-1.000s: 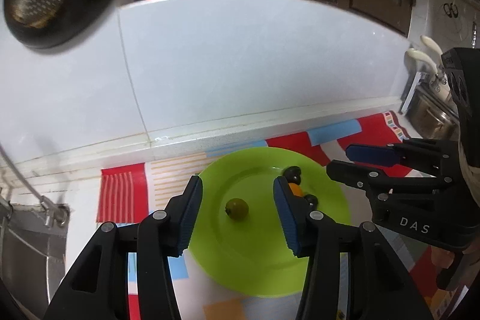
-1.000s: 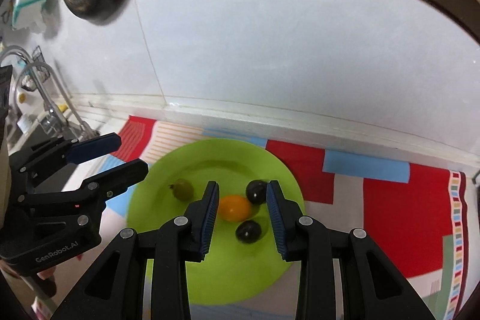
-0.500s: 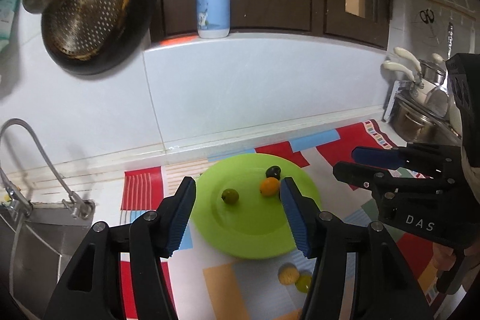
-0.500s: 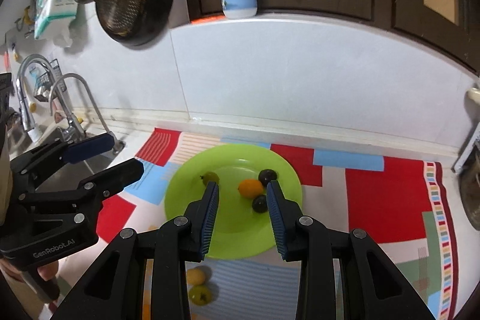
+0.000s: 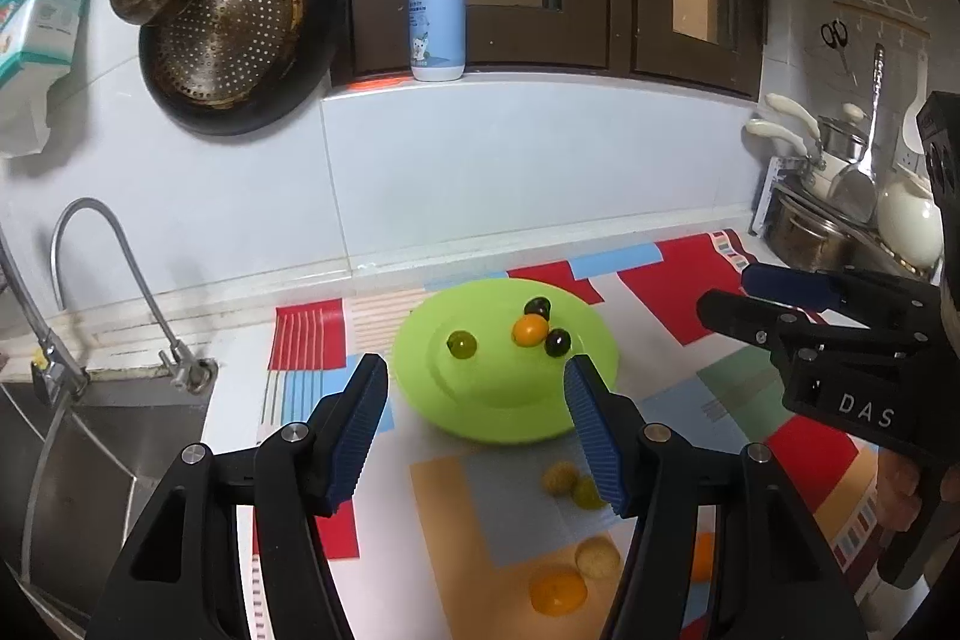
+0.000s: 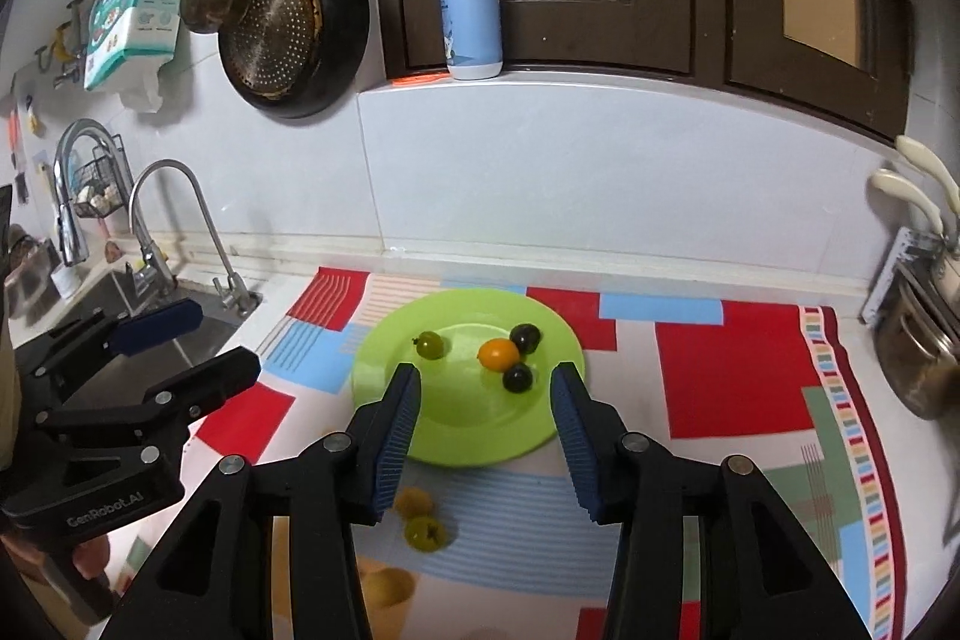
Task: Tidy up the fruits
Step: 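Lift both open tools away from the plate, then grasp an orange with the left tool while the right tool grasps a large orange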
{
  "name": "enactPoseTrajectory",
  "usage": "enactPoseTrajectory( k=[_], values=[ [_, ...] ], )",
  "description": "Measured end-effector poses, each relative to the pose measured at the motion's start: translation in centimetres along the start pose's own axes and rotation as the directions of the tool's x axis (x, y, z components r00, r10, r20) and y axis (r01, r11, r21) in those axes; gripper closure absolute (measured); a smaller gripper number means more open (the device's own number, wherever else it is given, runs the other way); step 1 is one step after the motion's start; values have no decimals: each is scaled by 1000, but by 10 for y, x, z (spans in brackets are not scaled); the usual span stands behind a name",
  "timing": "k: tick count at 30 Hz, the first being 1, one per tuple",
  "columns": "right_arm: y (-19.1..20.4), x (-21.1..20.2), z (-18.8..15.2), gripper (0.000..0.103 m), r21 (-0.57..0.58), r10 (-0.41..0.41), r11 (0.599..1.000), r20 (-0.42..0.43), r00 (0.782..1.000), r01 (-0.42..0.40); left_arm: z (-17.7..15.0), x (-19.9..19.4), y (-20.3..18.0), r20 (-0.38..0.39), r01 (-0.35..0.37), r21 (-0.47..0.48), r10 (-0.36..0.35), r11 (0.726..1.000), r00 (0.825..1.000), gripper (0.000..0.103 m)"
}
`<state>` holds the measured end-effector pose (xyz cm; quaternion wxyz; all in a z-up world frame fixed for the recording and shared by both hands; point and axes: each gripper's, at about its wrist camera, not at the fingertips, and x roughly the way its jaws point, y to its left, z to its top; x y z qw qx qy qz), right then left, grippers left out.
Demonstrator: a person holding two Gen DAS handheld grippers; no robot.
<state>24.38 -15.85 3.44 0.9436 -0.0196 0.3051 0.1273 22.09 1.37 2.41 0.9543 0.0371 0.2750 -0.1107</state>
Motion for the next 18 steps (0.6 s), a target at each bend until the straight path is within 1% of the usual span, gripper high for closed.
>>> enactPoseTrajectory(
  k=[6, 13, 18],
  values=[
    [4, -18, -12, 57, 6, -24, 1000, 12, 1000, 24, -12, -19, -2, 11, -1, -3, 1, 1000, 1000, 39],
    [9, -36, -29, 57, 7, -77, 997, 28, 997, 77, -26, -30, -3, 4, 5, 7, -5, 1000, 1000, 38],
    [12, -45, -42, 57, 10, -111, 994, 29, 993, 111, -36, -36, -6, -8, 7, 31, -7, 1000, 1000, 37]
  ],
)
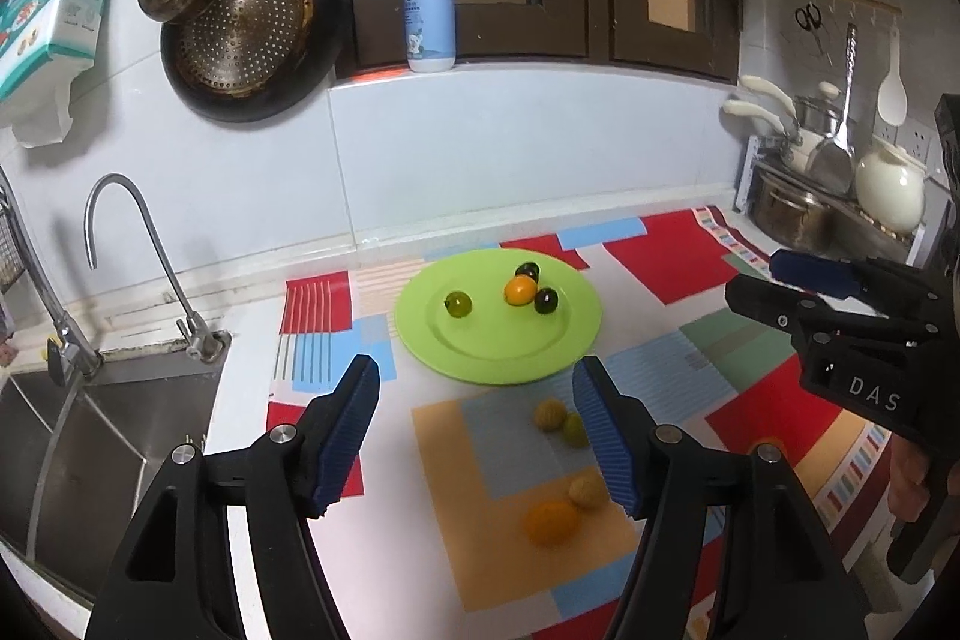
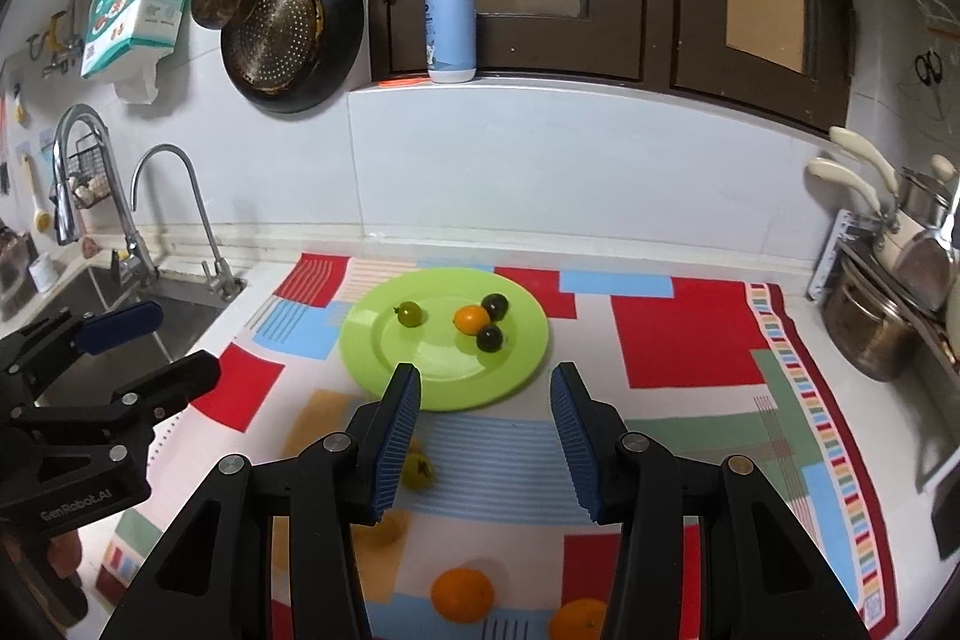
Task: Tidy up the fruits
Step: 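Grasp an orange with the left tool while the right tool grasps a large orange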
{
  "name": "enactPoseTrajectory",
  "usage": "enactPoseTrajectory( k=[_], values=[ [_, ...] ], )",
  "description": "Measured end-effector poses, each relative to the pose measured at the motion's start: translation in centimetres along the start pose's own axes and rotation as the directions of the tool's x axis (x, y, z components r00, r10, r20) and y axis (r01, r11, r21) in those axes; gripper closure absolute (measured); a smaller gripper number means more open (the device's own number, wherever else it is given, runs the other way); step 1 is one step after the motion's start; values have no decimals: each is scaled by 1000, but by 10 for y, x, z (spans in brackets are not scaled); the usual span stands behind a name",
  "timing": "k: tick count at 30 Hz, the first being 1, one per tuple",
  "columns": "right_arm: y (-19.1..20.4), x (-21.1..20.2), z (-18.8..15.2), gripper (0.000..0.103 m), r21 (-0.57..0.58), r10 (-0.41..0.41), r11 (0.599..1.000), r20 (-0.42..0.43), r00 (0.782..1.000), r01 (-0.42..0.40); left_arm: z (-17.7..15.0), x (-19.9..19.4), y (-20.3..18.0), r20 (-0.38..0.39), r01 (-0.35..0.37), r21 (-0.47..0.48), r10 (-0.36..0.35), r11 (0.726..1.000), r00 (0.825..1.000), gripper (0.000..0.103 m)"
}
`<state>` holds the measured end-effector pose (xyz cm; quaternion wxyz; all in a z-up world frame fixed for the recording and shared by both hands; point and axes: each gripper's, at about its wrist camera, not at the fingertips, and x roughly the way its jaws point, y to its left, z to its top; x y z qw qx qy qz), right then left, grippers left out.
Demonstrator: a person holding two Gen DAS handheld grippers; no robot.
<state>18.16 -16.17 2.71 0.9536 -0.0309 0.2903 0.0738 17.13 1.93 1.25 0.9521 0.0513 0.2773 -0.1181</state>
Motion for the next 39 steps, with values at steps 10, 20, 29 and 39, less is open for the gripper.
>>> enactPoseTrajectory(
  k=[10, 20, 29, 39],
  values=[
    [6, -7, -30, 52, 10, -42, 999, -37, 998, 42, -22, -1, -2, -24, 33, 19, -32, 999, 999, 37],
    [15, -4, -55, 52, -36, -68, 997, -71, 995, 65, -43, 14, -2, -86, 59, 24, -57, 998, 995, 37],
    [13, 13, -82, 52, -29, -35, 999, -167, 985, 31, -65, 31, -11, -139, 90, 43, -83, 995, 987, 37],
    [10, 34, -107, 52, -14, 4, 1000, -256, 967, -8, -85, 55, -21, -209, 121, 46, -109, 992, 972, 37]
  ],
)
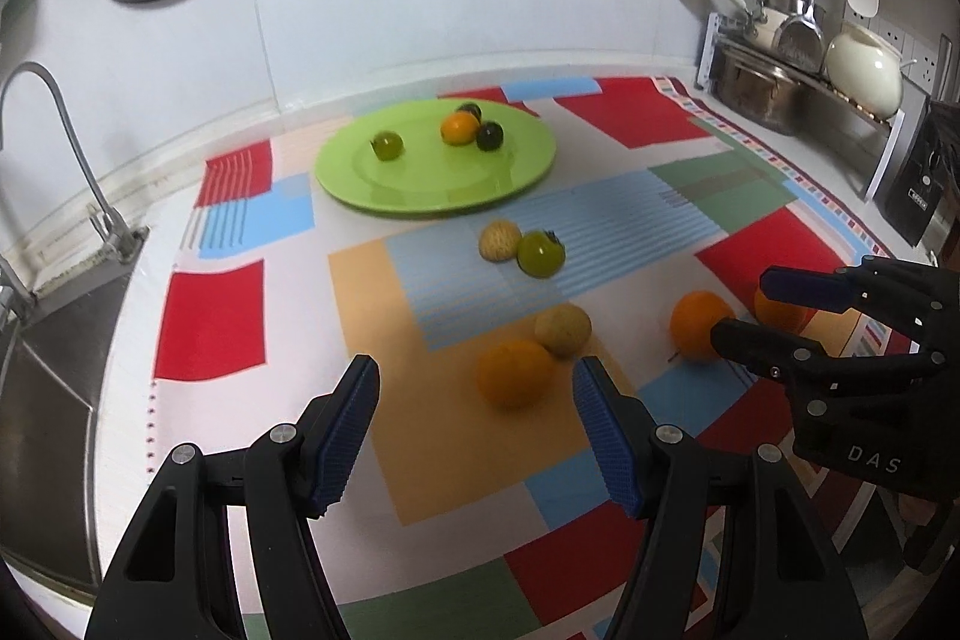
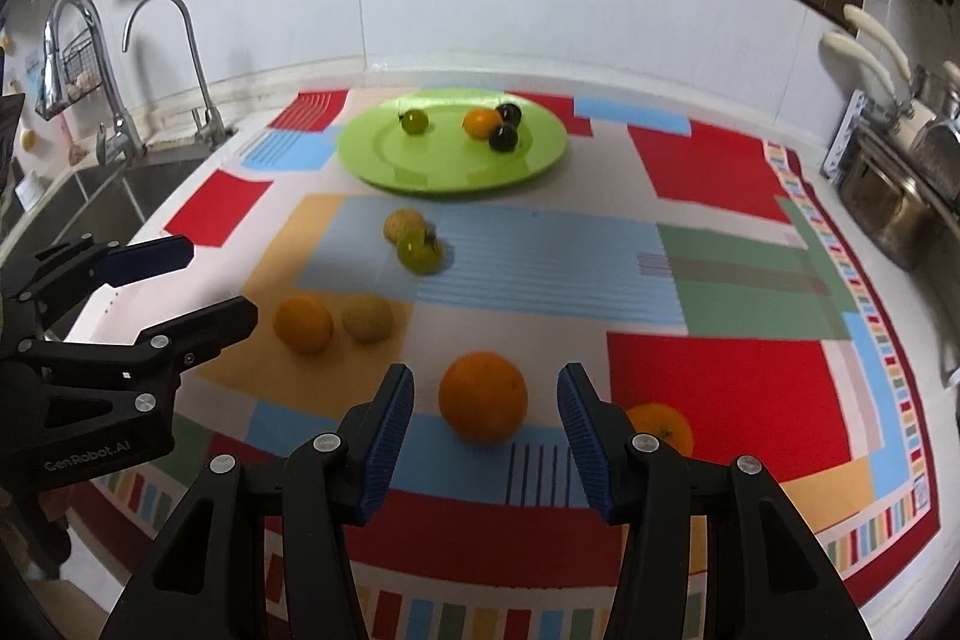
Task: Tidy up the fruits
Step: 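Grasp an orange with the left tool while the right tool grasps a large orange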
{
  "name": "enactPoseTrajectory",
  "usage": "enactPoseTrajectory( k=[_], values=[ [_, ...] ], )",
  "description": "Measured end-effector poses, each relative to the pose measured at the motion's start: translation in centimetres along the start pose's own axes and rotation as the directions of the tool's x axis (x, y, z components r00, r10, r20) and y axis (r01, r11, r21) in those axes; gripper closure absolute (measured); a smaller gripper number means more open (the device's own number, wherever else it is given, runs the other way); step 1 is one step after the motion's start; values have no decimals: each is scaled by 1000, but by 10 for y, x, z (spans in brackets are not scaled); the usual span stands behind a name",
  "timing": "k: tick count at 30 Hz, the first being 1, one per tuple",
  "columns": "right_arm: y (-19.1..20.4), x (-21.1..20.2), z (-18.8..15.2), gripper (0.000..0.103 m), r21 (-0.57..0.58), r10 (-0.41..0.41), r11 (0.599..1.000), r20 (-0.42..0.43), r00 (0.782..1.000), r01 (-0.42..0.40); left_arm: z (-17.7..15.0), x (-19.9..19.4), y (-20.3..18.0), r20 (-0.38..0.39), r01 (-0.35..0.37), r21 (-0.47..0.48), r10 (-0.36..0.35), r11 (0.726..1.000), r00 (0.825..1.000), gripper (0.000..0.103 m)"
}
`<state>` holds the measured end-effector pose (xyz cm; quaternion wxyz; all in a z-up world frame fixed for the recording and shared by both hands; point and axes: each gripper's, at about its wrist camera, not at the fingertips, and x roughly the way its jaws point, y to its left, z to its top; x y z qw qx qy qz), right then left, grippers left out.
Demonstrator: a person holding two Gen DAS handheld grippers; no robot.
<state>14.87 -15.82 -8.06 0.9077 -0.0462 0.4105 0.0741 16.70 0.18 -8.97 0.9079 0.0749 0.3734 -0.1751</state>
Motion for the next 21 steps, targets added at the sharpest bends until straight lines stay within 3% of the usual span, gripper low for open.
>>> enactPoseTrajectory(
  k=[7, 21],
  values=[
    [-4, 17, -5, 52, 11, 28, 1000, -37, 999, -28, -4, 19, -5, -34, 21, 2, -21, 1000, 999, 37],
    [-7, 35, -4, 52, -3, 49, 999, -60, 997, -49, -2, 44, -5, -80, 50, -47, -53, 998, 995, 58]
  ],
)
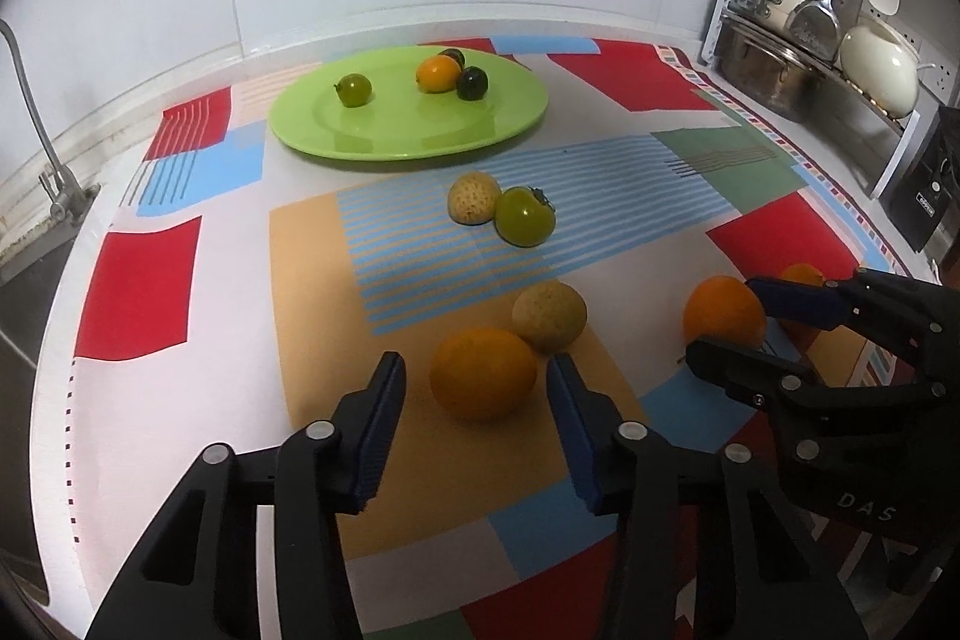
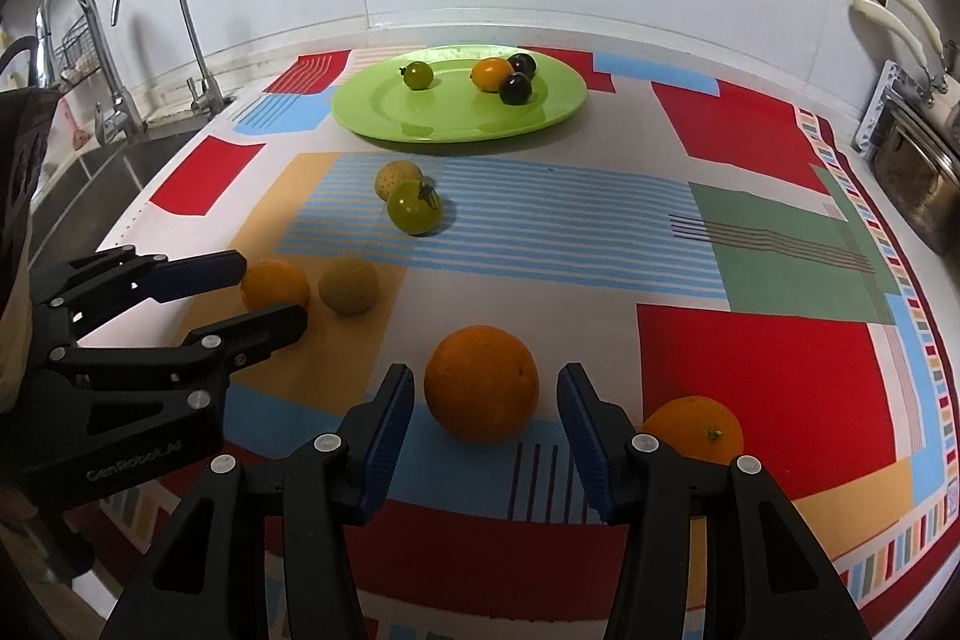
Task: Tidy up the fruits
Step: 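Grasp an orange with the left tool while the right tool grasps a large orange, then carry both oranges over the green plate and open both tools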
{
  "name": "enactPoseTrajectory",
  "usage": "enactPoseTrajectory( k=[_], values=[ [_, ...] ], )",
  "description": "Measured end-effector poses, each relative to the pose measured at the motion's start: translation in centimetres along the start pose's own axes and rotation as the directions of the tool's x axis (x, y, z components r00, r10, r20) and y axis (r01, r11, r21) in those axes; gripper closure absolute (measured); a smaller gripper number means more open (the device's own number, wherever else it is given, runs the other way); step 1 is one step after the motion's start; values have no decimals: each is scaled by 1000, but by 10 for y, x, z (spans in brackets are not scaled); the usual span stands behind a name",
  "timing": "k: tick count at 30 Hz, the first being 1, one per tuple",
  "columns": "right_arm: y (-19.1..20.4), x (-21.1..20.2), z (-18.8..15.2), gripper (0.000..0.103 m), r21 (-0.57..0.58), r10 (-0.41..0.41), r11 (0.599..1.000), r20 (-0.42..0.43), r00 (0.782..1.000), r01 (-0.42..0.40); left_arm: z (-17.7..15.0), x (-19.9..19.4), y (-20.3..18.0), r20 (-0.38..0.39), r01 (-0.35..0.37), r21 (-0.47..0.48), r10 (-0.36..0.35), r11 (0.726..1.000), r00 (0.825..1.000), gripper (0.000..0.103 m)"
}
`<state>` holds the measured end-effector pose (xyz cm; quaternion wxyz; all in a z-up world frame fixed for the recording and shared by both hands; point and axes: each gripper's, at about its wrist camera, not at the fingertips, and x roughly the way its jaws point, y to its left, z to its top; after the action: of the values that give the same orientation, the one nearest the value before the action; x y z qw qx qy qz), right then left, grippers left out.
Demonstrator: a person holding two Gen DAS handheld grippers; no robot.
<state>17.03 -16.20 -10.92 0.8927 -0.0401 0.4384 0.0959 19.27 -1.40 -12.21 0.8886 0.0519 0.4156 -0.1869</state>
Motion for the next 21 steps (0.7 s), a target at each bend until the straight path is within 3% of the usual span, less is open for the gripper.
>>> enactPoseTrajectory(
  k=[4, 7, 21],
  values=[
    [-1, 1, 0, 57, -1, 3, 1000, 1, 1000, -3, -1, 1, 0, -11, 11, -7, -11, 1000, 1000, 67],
    [-1, 1, 0, 63, -7, 10, 1000, 2, 1000, -10, -1, 0, 0, -14, 11, -11, -11, 1000, 1000, 67],
    [3, -18, 8, 63, -20, 44, 999, 42, 998, -43, 6, -29, -1, 30, 2, -28, -2, 1000, 1000, 67]
  ],
)
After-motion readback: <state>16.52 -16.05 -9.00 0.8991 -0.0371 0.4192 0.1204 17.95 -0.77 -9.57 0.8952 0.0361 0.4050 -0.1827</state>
